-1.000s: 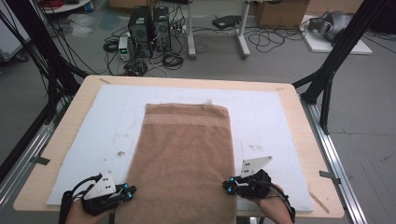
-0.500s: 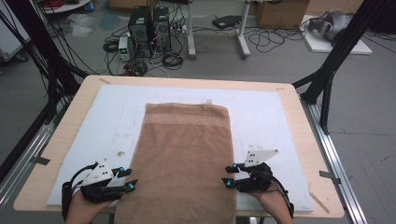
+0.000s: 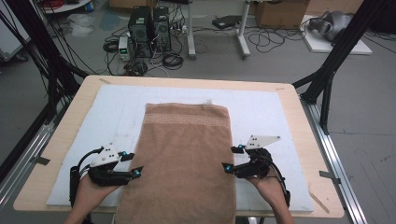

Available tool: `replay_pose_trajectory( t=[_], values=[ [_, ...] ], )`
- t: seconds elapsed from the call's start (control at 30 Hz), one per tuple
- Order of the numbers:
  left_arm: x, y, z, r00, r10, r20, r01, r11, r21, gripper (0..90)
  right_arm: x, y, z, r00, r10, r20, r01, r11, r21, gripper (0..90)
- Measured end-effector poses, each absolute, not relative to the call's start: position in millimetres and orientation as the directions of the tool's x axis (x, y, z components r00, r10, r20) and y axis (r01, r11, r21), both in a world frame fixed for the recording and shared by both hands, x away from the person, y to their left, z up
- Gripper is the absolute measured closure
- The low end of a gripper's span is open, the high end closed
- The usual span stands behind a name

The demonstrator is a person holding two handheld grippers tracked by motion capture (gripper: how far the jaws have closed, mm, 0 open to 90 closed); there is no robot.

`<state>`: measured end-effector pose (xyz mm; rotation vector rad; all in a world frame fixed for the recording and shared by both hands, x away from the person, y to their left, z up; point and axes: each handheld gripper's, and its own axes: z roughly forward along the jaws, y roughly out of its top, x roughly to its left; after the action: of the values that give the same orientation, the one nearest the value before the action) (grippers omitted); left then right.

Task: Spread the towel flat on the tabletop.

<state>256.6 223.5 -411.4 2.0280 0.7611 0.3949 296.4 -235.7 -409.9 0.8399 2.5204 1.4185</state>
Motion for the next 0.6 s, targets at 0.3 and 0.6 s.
replay_pose_trajectory(
  t=[0.3,0.6],
  values=[
    [269,223,-401,0.746,0.666,-0.018,0.361,-0.380,0.852,33.7,316,-226,-398,-0.827,0.538,0.163,0.405,0.371,0.836,16.9],
    [272,225,-394,0.744,0.668,-0.008,0.349,-0.378,0.858,33.4,321,-225,-394,-0.828,0.539,0.156,0.408,0.387,0.827,16.4]
  ],
)
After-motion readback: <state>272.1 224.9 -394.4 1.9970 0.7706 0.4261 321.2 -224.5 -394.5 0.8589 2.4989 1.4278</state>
